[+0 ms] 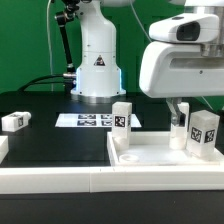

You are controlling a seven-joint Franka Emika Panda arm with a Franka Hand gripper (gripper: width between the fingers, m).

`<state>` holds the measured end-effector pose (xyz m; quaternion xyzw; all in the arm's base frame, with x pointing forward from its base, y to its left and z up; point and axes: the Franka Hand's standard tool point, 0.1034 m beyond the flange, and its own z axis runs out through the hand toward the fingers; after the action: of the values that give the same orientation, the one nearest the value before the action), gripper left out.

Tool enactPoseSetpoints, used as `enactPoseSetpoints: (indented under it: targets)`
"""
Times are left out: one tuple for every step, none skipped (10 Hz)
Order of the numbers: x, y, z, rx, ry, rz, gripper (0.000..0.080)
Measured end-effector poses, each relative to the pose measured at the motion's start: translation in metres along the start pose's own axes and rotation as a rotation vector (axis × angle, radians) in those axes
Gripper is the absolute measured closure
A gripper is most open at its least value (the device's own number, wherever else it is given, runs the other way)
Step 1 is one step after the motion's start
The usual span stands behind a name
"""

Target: Assemble square table

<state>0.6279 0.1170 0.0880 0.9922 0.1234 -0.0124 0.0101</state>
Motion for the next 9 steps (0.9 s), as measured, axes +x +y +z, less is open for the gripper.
enactPoseSetpoints:
  targets:
    - [-0.0001, 0.0009, 0.0000, -0.009, -0.001, -0.078, 0.0150]
    - [-0.0001, 0.0007, 0.0000, -0.009, -0.001, -0.073, 0.0150]
    - [-0.0001, 0.0006, 0.0000, -0.009, -0.001, -0.072, 0.0178]
    - [-0.0001, 0.0006, 0.0001, -0.009, -0.001, -0.072, 0.0178]
    - [-0.0004, 0.0008, 0.0003, -0.009, -0.002, -0.071, 0.0351]
    - [-0.0004, 0.0007, 0.0003, -0.009, -0.002, -0.071, 0.0508]
    - [-0.0003, 0.0009, 0.0002, -0.009, -0.001, -0.066, 0.0508]
    - [-0.0003, 0.0010, 0.0002, -0.009, -0.001, -0.046, 0.0508]
    - [-0.0003, 0.0010, 0.0002, -0.009, -0.001, -0.046, 0.0508]
